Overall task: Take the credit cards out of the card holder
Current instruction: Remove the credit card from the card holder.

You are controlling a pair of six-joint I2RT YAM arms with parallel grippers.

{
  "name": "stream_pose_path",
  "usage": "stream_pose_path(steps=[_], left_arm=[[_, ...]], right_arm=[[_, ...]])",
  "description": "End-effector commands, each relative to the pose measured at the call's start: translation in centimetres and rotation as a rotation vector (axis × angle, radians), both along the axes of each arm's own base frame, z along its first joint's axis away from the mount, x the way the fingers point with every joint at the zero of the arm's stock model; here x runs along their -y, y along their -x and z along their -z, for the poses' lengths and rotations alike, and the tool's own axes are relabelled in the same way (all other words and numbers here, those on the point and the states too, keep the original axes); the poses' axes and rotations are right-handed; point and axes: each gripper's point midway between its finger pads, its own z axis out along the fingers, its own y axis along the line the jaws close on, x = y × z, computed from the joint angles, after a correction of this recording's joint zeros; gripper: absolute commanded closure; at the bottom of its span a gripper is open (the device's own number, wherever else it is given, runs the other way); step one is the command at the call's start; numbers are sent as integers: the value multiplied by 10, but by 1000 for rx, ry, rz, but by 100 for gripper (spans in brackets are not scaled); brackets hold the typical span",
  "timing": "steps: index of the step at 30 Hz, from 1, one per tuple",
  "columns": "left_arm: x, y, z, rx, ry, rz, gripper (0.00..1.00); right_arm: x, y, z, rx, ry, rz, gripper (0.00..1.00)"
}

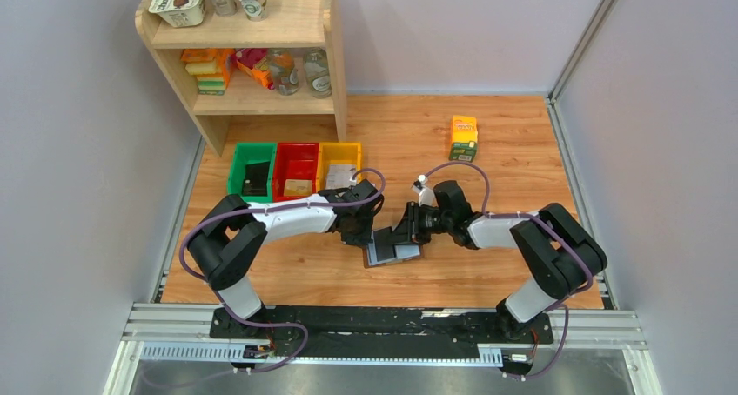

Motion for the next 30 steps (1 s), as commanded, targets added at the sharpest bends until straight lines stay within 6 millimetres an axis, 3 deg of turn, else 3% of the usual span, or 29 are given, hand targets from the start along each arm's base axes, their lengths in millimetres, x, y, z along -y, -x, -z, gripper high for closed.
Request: stream_pose_path(steps=[1, 9, 17, 23, 27, 30], left_arm=[[-18, 9, 26, -31, -101, 23, 98], [-17, 8, 26, -27, -92, 25, 99], [-17, 8, 24, -21, -85, 25, 99], [-15, 8, 22, -14, -64, 29, 98], [-8, 1, 5, 40, -11, 15, 91], [-5, -7, -20, 102, 33, 12, 83]], right_arm=[[4, -3, -11, 57, -36, -15, 79], [12, -5, -5, 39, -39, -2, 97], [29, -11, -5, 40, -31, 36, 99], [49, -15, -3, 70, 70, 78, 100], [61, -18, -9, 124, 145, 111, 100], [70, -18, -17, 161, 195, 138, 100]])
